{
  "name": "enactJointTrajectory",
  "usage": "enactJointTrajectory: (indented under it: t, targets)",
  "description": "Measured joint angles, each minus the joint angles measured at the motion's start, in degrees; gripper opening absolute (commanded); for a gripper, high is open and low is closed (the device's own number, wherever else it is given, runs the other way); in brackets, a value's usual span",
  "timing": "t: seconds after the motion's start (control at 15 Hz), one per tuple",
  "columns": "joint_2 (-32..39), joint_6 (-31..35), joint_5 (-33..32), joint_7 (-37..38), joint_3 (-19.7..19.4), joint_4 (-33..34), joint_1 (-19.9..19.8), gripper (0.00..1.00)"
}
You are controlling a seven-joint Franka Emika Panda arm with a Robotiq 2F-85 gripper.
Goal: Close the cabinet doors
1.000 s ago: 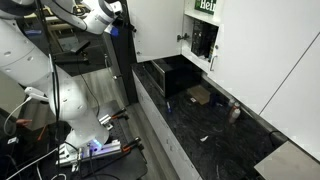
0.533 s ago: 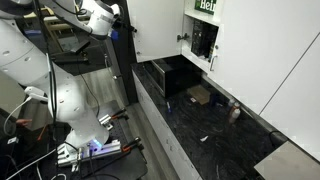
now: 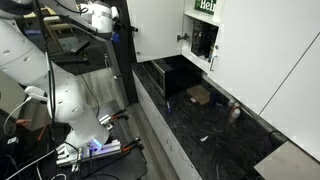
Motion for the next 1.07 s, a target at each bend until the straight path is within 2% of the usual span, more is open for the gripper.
enactJointTrajectory:
  t: [0.27,0.53,0.8,1.07]
  targets:
    - [0.6,-5.2,-9.0,7.1,1.4,0.1,0.0,1.00]
    - [2.3,-11.7,-14.3,9.6,3.0,0.1,0.0,1.00]
    - [5.3,-19.1,-16.5,9.5,-1.9,0.0,6.8,1.00]
    - [7.5,-23.3,-16.8,8.0,-6.8,0.0,12.1,1.00]
